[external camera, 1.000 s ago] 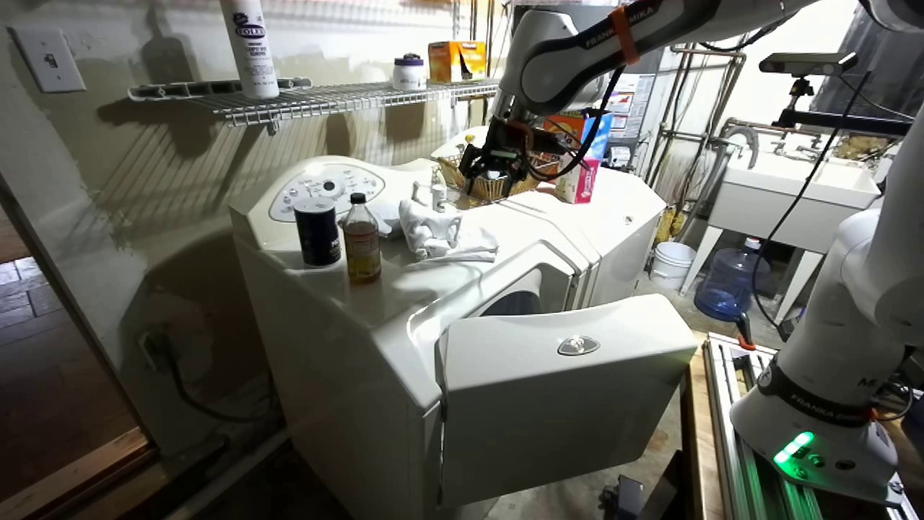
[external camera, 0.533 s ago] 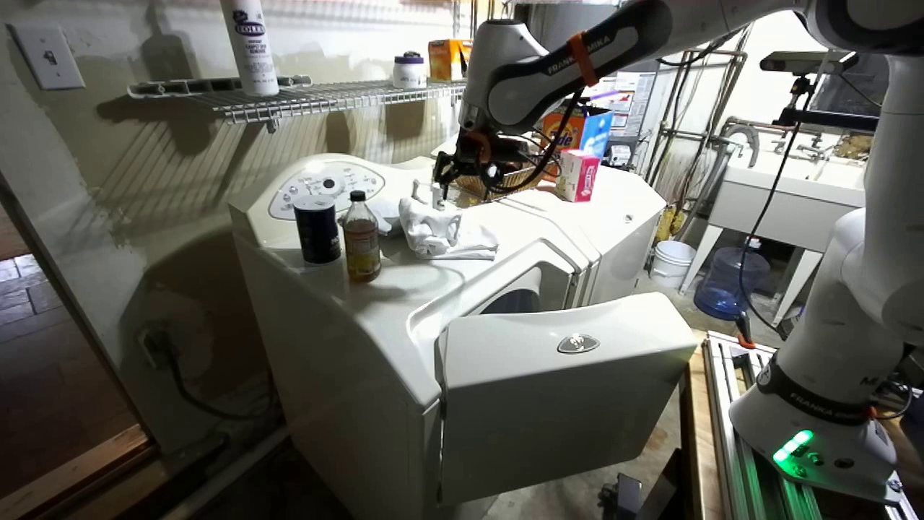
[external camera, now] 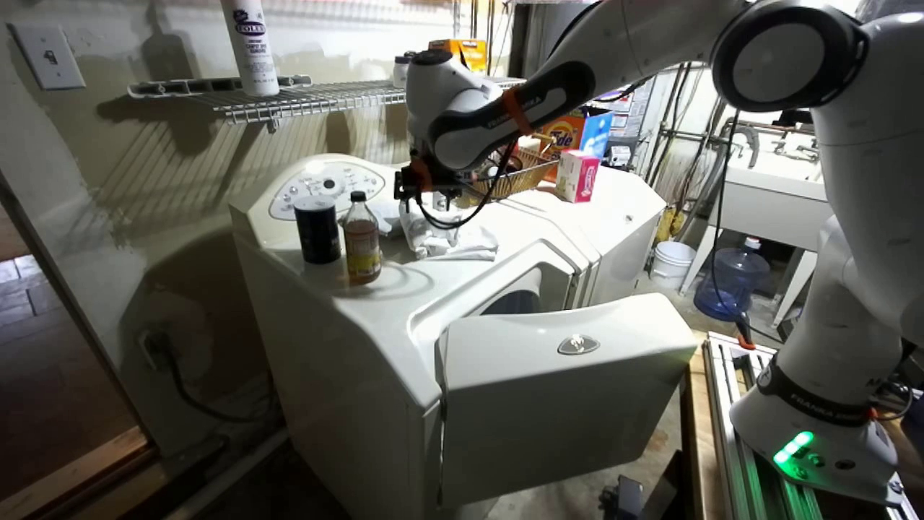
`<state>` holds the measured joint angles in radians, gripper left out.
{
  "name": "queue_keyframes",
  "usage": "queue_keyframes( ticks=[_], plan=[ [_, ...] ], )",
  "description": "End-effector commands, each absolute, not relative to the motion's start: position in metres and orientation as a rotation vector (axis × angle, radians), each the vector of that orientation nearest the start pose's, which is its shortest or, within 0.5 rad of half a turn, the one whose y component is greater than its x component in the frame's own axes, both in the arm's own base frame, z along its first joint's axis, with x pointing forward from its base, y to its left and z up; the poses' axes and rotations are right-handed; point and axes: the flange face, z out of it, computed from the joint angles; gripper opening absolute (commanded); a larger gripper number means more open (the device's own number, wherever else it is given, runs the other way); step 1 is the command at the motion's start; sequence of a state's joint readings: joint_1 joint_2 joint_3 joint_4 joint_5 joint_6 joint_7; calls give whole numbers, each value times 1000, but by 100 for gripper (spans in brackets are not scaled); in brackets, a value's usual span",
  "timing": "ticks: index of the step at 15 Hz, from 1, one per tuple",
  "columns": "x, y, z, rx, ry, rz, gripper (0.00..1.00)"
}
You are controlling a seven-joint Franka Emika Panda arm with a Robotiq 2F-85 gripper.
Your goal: Pick up the towel and put it in the washing machine
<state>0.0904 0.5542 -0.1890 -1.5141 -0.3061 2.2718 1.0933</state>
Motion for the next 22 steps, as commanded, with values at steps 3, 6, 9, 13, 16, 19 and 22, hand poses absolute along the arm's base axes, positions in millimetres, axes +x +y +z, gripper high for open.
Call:
queue_keyframes(
  ticks=[3,6,9,13,16,19,22],
  plan=[
    [768,-52,342,-2989,1746,-724,100],
    [777,-59,322,-3024,1816,-695,100],
    [777,-74,305,-3070,1896,-583,100],
    [763,-102,295,-3093,2010,-368,100],
    [751,-126,296,-3065,2073,-223,100],
    [745,-147,293,-2931,2035,-120,100],
    [740,-162,284,-2796,2014,-17,100]
  ],
)
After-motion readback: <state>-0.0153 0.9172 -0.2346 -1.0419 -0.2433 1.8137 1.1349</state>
